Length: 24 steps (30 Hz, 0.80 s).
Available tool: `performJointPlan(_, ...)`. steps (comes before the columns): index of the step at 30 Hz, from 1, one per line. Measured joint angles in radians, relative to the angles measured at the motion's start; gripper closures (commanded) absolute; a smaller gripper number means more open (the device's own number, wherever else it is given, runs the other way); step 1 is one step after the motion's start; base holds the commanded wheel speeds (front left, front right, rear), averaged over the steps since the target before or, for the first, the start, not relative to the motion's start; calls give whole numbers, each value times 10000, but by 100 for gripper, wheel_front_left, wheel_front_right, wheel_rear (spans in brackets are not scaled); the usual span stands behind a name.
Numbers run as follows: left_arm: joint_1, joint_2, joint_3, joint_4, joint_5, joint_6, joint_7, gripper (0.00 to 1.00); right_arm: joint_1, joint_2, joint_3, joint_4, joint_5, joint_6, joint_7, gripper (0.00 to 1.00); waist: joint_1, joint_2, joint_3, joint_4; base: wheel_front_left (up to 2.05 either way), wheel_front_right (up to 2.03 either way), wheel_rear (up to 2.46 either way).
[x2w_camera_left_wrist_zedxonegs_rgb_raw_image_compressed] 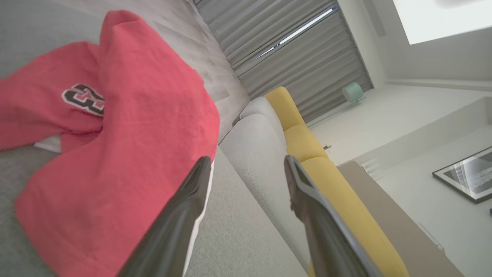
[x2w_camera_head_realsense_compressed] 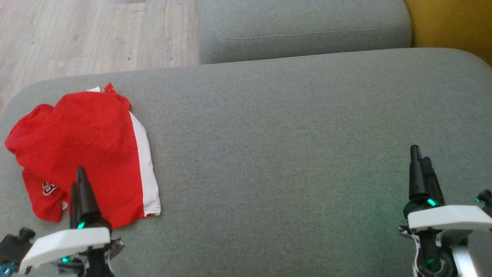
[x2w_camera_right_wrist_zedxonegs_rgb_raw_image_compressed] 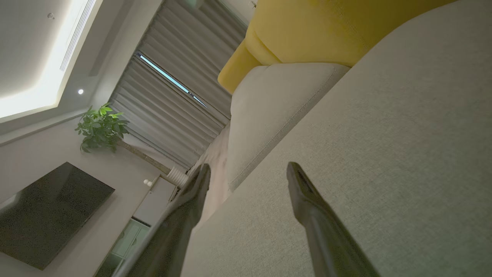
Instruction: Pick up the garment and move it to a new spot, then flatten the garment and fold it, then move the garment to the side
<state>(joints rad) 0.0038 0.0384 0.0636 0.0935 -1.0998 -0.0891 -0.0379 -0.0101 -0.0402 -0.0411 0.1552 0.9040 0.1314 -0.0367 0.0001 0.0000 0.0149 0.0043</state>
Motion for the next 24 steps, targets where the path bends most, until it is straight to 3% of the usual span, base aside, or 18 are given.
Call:
performJointPlan(14,2,10,-1080,-510,3258,113,-431,0,-7,-2,431,-311,-2575,0,-433,0,0,0,64,71,0,0,0)
performJointPlan(18,4,138,-1607,-552,4209,378,-529,0,-6,-4,610,-357,-3223,0,-527,0,0,0,59,65,0,0,0)
performJointPlan(24,11,449,-2286,-560,5164,1120,-694,0,-5,-6,752,-470,-4125,0,-704,0,0,0,61,36,0,0,0)
